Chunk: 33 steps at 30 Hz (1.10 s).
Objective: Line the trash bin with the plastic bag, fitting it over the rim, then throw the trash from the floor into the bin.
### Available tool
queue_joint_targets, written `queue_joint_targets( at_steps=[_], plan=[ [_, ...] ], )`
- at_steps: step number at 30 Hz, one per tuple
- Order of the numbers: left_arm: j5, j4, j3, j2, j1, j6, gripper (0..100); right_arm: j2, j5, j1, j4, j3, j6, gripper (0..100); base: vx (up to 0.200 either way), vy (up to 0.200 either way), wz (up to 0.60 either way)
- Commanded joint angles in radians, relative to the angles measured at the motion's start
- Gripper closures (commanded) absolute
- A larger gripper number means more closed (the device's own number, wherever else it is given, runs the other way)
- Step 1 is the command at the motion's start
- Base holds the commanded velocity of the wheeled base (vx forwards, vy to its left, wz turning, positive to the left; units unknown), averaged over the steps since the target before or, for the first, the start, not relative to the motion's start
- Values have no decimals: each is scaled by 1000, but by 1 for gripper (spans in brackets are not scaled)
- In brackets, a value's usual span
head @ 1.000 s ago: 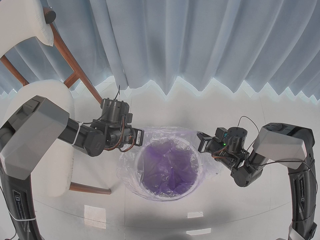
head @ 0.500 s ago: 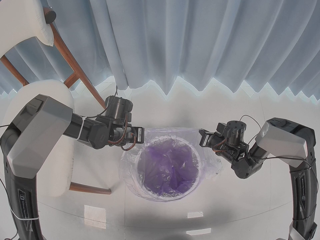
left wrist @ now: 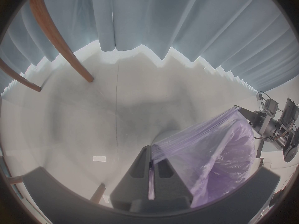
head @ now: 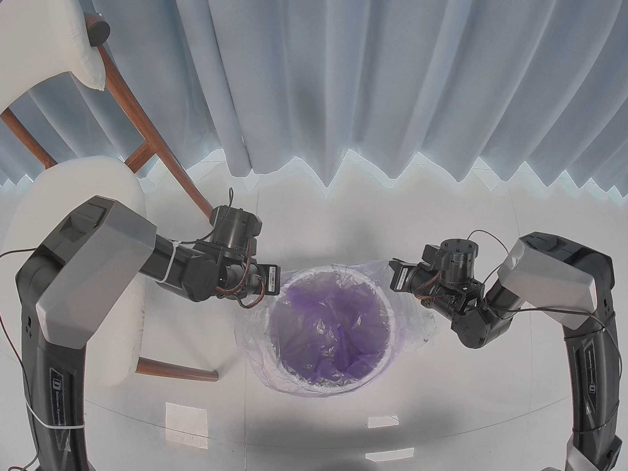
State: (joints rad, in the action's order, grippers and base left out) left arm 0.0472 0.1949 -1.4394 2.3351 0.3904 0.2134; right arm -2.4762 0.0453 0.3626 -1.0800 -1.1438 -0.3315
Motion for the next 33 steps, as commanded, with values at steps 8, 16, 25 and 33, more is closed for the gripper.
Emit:
queue_joint_targets(
  at_steps=[8,16,25,33],
  plan=[
    [16,3,17,16,7,26,100,-15,-4,3,-3,35,2,100,0,0,0],
    [19,6,102,-56,19,90,100,86,-5,3,-28,102,2,0,0,0,0],
    [49,80,165,-91,8,107,100,195,-24,-2,-161,358,-17,0,0,0,0],
    [68,90,237,-148,7,103,0,200,-50,-1,-258,449,-15,0,0,0,0]
  ],
)
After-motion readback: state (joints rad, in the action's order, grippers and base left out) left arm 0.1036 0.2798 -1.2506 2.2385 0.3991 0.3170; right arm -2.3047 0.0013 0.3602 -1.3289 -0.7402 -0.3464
